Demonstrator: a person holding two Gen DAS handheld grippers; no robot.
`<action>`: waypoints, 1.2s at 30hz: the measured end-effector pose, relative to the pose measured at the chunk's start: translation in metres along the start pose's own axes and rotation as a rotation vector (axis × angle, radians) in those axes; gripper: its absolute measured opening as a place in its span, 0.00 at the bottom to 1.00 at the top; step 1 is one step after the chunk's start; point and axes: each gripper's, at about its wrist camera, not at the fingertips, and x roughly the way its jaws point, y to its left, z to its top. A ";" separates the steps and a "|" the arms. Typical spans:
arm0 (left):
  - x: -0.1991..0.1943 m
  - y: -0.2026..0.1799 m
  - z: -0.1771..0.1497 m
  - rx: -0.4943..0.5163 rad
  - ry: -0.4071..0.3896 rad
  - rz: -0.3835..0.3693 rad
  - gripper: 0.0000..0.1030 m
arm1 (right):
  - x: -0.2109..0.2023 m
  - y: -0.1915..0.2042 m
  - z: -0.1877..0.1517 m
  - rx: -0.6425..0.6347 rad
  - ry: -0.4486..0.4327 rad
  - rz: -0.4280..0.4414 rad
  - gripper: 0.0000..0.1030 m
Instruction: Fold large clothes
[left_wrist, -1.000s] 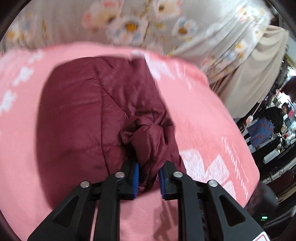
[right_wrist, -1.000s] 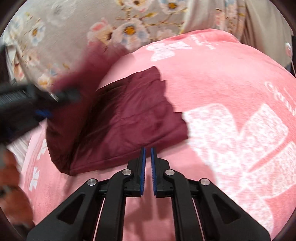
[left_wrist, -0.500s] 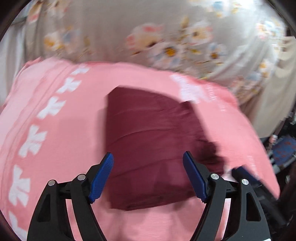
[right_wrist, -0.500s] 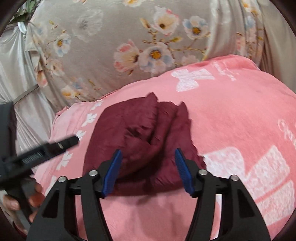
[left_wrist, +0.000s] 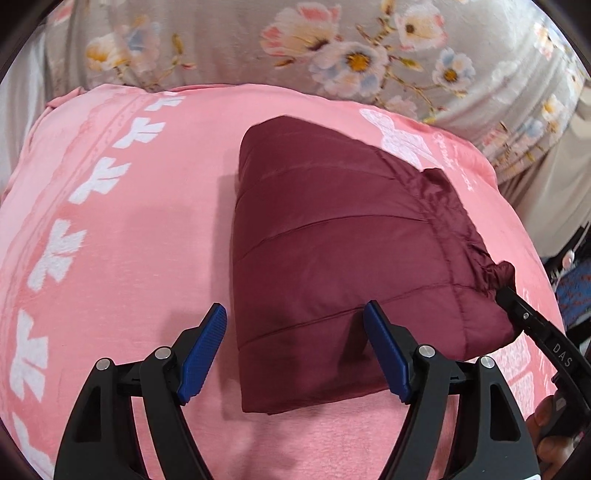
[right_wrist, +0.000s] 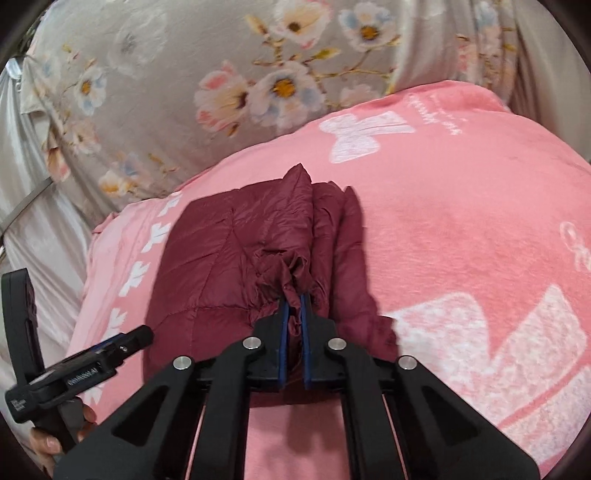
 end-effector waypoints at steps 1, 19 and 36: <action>0.004 -0.005 -0.001 0.012 0.008 0.000 0.70 | 0.003 -0.008 -0.005 0.010 0.018 -0.010 0.04; 0.057 -0.037 -0.027 0.121 0.048 0.117 0.72 | 0.050 -0.037 -0.046 0.010 0.086 -0.100 0.05; 0.038 -0.029 -0.021 0.149 0.054 0.094 0.71 | 0.022 -0.045 -0.038 0.052 0.113 -0.071 0.22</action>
